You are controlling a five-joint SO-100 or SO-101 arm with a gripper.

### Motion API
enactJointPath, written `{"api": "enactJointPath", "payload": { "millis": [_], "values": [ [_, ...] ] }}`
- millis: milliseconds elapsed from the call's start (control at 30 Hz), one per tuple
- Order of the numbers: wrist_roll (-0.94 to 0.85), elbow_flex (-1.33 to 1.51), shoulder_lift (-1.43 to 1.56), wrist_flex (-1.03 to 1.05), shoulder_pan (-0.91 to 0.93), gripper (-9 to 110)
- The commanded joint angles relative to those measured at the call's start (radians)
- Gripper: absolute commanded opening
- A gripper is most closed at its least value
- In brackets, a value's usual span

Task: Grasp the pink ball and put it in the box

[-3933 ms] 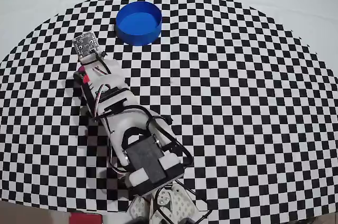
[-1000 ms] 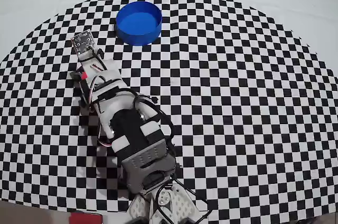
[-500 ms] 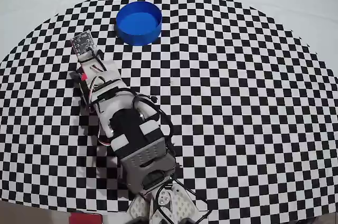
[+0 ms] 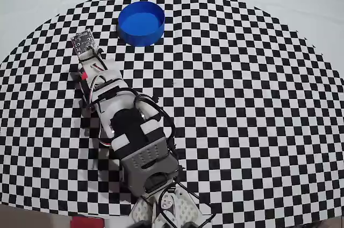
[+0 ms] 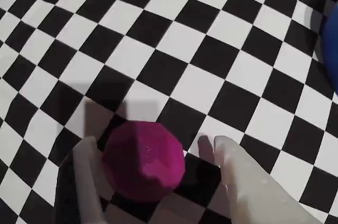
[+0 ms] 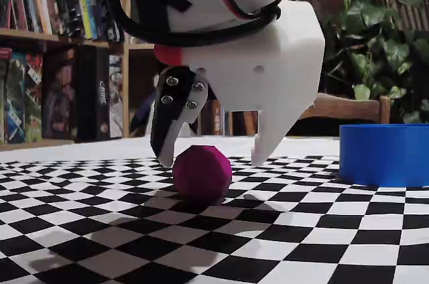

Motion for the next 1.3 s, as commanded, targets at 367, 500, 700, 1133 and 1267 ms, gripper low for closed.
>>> {"api": "enactJointPath", "payload": {
  "millis": [367, 500, 700, 1133, 1267],
  "values": [
    [-0.006, -0.054, -0.026, -0.015, -0.005, 25],
    [-0.006, -0.058, -0.031, -0.015, -0.006, 25],
    [-0.006, -0.069, -0.040, -0.015, -0.006, 25],
    [-0.006, -0.080, -0.051, -0.015, -0.002, 25],
    [-0.006, -0.084, -0.055, -0.015, -0.002, 25]
  ]
}}
